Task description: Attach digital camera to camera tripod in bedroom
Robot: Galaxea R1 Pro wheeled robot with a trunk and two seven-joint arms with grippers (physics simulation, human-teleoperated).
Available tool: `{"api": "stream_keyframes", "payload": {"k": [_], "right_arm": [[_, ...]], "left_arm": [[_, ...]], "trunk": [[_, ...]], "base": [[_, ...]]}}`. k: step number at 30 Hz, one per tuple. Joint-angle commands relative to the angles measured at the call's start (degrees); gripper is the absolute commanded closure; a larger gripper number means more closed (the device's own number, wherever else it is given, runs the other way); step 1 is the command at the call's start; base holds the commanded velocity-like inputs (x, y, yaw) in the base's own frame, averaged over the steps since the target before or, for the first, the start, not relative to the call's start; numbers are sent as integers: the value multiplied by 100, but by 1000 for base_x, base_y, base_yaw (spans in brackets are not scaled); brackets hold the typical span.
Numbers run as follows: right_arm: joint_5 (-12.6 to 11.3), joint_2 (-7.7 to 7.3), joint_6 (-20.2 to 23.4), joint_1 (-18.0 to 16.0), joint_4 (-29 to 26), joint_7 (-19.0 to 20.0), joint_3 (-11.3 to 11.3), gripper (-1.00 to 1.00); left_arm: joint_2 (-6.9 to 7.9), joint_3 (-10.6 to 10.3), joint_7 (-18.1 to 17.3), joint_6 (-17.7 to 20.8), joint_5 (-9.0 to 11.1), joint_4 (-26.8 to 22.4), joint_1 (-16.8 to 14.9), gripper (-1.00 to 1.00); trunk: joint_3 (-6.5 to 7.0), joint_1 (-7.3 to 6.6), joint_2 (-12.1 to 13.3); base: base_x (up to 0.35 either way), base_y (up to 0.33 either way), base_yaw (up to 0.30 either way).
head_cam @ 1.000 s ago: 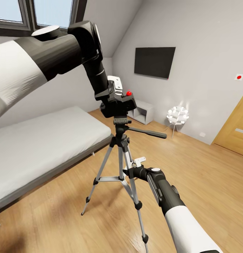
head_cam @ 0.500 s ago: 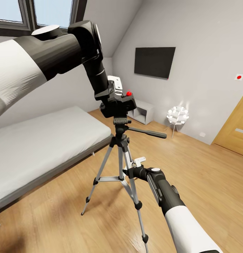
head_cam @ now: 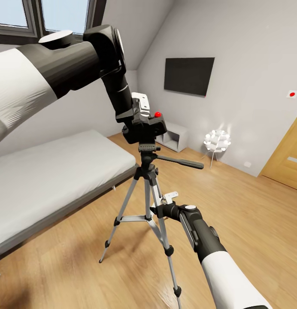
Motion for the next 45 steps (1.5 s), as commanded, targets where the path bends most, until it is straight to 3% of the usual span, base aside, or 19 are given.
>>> {"api": "stream_keyframes", "payload": {"k": [1,11,12,39,41,45], "right_arm": [[402,6,-4,-1,20,37,21,100],[402,6,-4,-1,20,37,23,100],[402,6,-4,-1,20,37,22,100],[402,6,-4,-1,20,37,22,100],[402,6,-4,-1,20,37,20,100],[402,6,-4,-1,20,37,19,100]], "left_arm": [[1,-2,-46,29,13,-14,155,100],[7,14,-46,33,14,-3,155,100],[8,14,-46,34,14,-1,155,-100],[97,37,-46,43,38,43,155,-100],[183,129,-44,45,79,53,155,-100],[497,778,-7,46,273,76,155,-100]], "trunk": [[-15,7,-5],[-15,7,-5],[-15,7,-5],[-15,7,-5],[-15,7,-5],[-15,7,-5]], "base": [[0,0,0],[0,0,0],[0,0,0],[0,0,0],[0,0,0],[0,0,0]]}}
